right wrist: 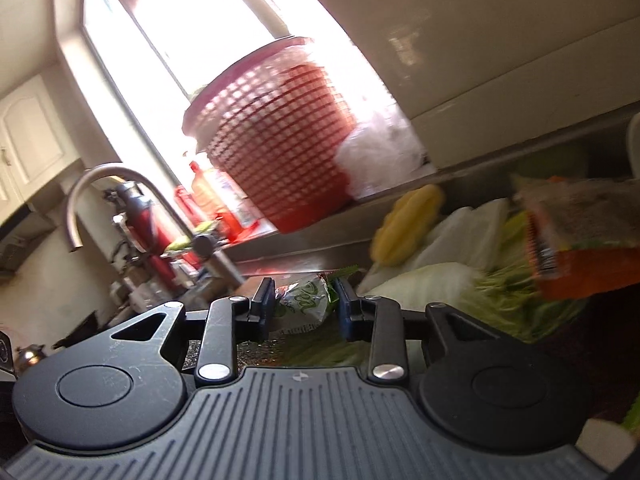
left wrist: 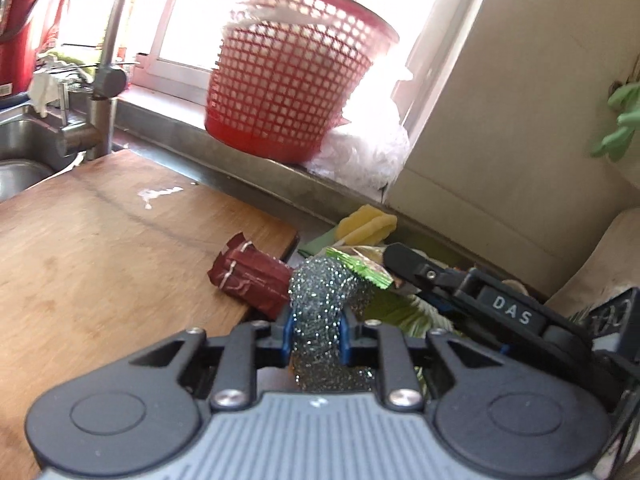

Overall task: Collect trash
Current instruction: 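Grasp the steel wool scrubber with the left tool while the right tool grasps a green-white snack packet, then carry scrubber and packet over the red bin and open both tools to drop them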

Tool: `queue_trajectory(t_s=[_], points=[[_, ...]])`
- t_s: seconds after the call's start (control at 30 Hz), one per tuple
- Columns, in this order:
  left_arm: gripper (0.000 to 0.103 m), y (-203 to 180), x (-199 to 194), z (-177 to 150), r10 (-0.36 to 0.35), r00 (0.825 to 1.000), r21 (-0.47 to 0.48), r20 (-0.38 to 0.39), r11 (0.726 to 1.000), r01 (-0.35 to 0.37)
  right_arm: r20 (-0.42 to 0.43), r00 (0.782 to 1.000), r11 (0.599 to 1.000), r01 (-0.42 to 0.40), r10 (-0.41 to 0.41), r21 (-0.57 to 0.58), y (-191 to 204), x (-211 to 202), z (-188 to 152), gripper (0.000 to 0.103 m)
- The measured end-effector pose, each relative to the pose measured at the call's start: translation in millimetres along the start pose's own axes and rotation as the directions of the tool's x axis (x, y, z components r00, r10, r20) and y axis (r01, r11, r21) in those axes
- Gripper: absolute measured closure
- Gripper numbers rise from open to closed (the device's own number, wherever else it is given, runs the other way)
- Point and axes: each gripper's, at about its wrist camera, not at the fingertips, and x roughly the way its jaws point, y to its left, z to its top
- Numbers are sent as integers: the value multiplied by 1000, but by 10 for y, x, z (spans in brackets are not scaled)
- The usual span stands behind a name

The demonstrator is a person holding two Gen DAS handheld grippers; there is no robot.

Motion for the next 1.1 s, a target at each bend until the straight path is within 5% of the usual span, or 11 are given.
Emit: queue_trajectory(t_s=[0.4,1.1], points=[[84,215,-563,-116,57,996,-66,70,996,-53,-62,984,986,-165,167,35,377,120,-90,65],[84,794,-1828,-375,199,973,-141,117,973,-182,-222,897,917,-398,383,-26,1416,177,-485,66]])
